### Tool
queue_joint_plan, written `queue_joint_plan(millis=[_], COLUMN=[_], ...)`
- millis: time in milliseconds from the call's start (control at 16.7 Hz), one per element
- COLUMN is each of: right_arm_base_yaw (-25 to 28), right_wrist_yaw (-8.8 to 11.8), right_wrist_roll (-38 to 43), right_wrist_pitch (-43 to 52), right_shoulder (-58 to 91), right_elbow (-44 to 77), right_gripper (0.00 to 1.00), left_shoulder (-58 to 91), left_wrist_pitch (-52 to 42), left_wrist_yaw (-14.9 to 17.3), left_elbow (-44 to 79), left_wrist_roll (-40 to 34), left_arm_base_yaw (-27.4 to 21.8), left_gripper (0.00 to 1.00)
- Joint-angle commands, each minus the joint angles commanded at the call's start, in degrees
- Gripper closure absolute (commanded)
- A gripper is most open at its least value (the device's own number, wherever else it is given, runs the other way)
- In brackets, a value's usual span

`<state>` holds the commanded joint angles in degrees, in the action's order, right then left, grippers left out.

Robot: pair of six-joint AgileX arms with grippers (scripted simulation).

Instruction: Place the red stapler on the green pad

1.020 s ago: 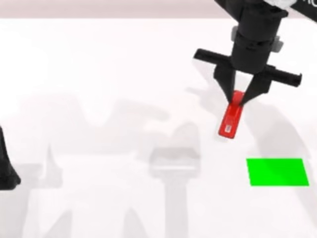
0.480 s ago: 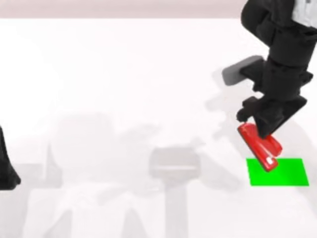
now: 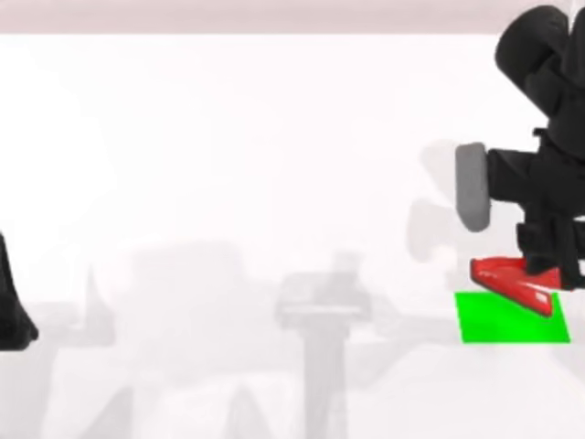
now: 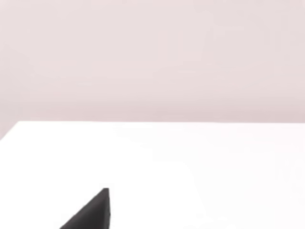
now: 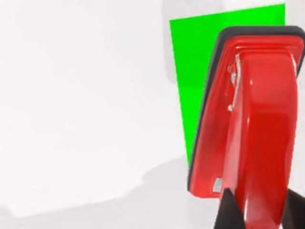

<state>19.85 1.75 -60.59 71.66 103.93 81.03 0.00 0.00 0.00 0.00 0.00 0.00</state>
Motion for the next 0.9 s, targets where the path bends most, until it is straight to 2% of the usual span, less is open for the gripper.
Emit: queue_joint_plan(millis=[120, 300, 660, 900], right_arm_base_yaw=[-0.5, -0.8, -0.5, -0.7], right_wrist_yaw=[-1.0, -1.9, -1.9, -1.9], right_wrist_roll=[-6.1, -10.7, -10.9, -10.7], right_wrist_pitch=[-2.5, -4.5, -4.7, -11.3], right_shoulder=[-2.2, -3.9, -3.8, -1.8], right_elbow=[-2.4, -4.3, -4.4, -8.7], right_gripper=[1.0, 1.0, 1.0, 1.0], left_shoulder=[0.0, 0.0, 0.0, 0.0], left_wrist_pitch=[0.0, 0.0, 0.0, 0.0], left_wrist_yaw=[0.0, 0.0, 0.0, 0.0], left_elbow=[0.0, 0.0, 0.0, 0.0], left_wrist_roll=[0.0, 0.0, 0.0, 0.0], left_arm_base_yaw=[0.0, 0.0, 0.0, 0.0], left_gripper=[0.0, 0.0, 0.0, 0.0])
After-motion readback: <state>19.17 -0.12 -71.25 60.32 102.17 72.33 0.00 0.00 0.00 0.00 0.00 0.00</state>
